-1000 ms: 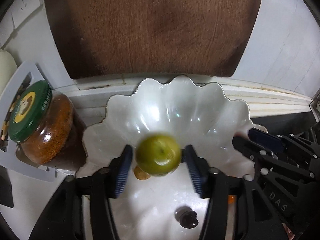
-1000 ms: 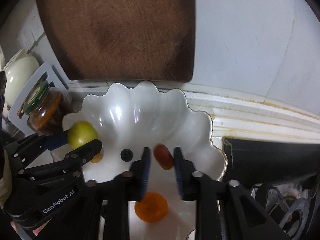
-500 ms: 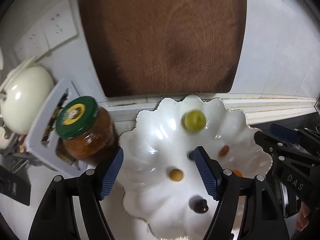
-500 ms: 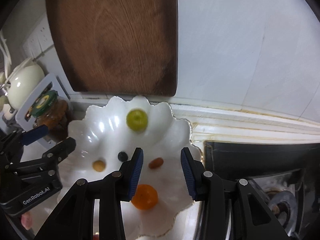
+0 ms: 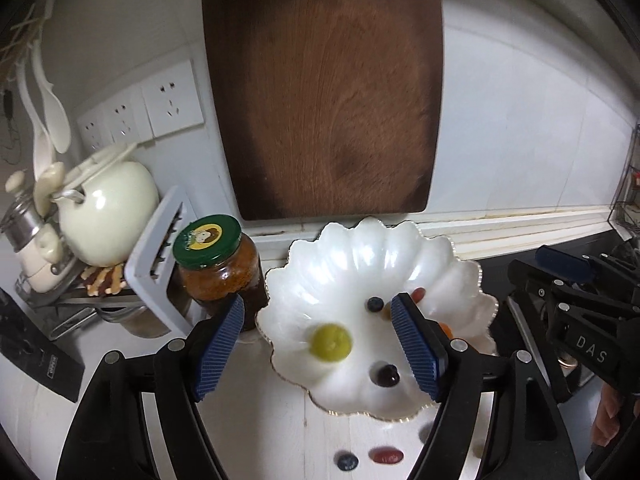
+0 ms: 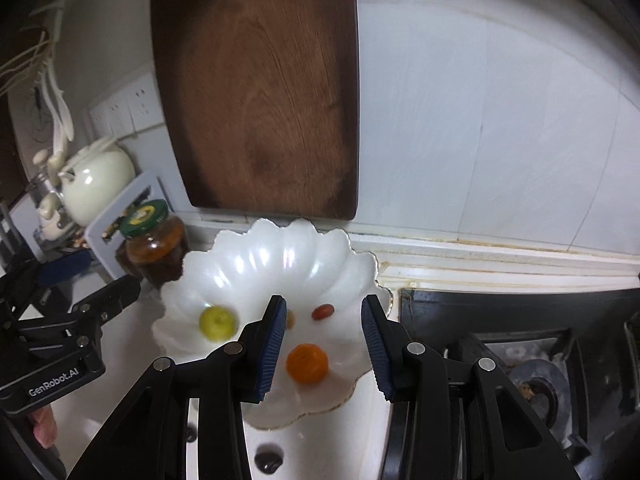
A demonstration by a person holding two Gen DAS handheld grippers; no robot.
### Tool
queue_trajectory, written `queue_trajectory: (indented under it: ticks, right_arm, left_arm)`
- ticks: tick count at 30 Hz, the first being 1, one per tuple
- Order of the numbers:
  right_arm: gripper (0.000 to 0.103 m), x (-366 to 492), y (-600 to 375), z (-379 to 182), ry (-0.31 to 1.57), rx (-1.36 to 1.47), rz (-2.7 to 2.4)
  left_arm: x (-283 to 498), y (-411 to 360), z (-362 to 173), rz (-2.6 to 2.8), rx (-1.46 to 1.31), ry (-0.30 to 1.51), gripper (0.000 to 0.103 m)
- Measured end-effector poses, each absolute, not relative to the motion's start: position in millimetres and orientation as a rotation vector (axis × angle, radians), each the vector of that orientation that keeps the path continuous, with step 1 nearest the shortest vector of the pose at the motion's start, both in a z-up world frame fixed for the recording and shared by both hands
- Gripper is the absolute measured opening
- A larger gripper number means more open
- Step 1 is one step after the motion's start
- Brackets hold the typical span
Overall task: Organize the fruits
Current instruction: 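Withdraw both open tools from the bowl toward the blueberry and brown fruit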
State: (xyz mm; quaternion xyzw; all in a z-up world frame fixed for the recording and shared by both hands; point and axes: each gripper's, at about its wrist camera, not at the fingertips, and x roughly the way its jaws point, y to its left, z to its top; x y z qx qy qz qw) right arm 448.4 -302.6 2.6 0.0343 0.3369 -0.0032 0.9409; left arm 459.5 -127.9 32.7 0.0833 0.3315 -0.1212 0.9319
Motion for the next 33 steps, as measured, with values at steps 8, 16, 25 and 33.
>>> queue_trajectory:
  ticks: [8,16,25,33]
  right_arm:
    - [0.040,407,-296,14,0.641,0.082,0.004]
    - [0.041,375,-290,13,0.620,0.069,0.002]
    - [0.041,347,-286,-1,0.629,0.071,0.006]
    - [0.041,331,-285,-15,0.633,0.105,-0.005]
  left_arm:
    - [417,-116,47,-0.250,0.165,0.617,0.077]
    - [383,-106,47,-0.261,0.155,0.602,0.077]
    - [354,-101,33,-0.257,0.171,0.613,0.077]
    - [342,-96,15,-0.266,0.131,0.659,0.077]
